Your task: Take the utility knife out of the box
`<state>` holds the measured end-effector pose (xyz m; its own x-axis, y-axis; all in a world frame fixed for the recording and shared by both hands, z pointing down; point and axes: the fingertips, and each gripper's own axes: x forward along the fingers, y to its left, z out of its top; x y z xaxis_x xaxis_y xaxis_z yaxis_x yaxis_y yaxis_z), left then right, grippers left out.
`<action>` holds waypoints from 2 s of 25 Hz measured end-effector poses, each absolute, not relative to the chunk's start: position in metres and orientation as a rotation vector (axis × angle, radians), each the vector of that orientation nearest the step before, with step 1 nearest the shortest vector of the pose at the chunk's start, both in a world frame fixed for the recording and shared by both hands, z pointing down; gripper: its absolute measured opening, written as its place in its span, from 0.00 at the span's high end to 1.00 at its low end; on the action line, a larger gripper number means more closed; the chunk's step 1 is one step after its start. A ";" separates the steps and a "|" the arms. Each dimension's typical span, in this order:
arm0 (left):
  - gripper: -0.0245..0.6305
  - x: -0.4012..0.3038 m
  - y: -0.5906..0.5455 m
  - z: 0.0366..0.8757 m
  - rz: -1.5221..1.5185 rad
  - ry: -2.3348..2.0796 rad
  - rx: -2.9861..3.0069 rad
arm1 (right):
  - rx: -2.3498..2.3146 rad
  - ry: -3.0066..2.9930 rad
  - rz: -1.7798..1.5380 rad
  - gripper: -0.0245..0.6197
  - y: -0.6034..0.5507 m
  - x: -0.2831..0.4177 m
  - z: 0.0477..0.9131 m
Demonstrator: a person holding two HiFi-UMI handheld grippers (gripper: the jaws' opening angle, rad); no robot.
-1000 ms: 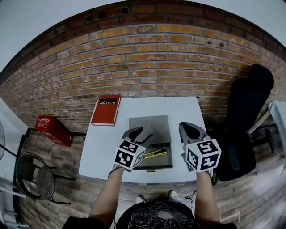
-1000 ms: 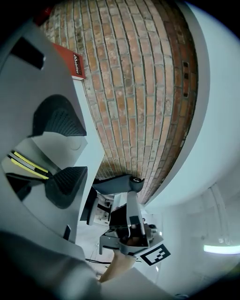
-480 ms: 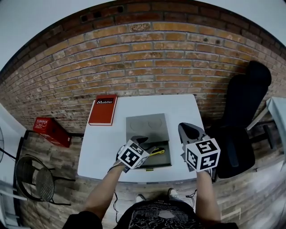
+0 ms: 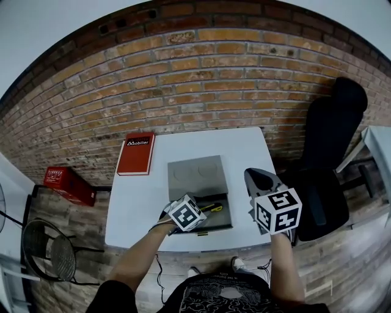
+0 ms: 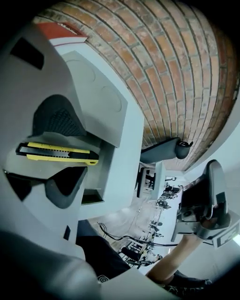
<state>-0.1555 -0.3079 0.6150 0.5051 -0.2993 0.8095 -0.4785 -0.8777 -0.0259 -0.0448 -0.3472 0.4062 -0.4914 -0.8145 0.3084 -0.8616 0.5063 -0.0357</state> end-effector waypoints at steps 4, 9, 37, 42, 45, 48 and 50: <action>0.63 -0.152 -0.303 0.634 1.396 -0.580 2.502 | 1.428 -2.480 0.276 0.93 -0.347 -0.040 0.410; 0.63 -0.152 -0.305 0.648 1.486 -0.530 2.494 | 1.443 -2.458 0.281 0.93 -0.350 -0.031 0.414; 0.77 -0.142 -0.295 0.658 1.630 -0.466 2.347 | 1.474 -2.425 0.314 0.93 -0.348 -0.006 0.422; 0.77 -0.139 -0.295 0.648 1.578 -0.513 2.387 | 1.470 -2.434 0.313 0.93 -0.348 -0.003 0.420; 0.77 -0.137 -0.301 0.639 1.517 -0.560 2.425 | 1.459 -2.444 0.311 0.93 -0.349 -0.005 0.419; 0.77 -0.140 -0.303 0.625 1.475 -0.609 2.444 | 1.441 -2.458 0.310 0.93 -0.349 -0.010 0.419; 0.77 -0.142 -0.307 0.614 1.443 -0.656 2.467 | 1.428 -2.467 0.309 0.93 -0.350 -0.014 0.418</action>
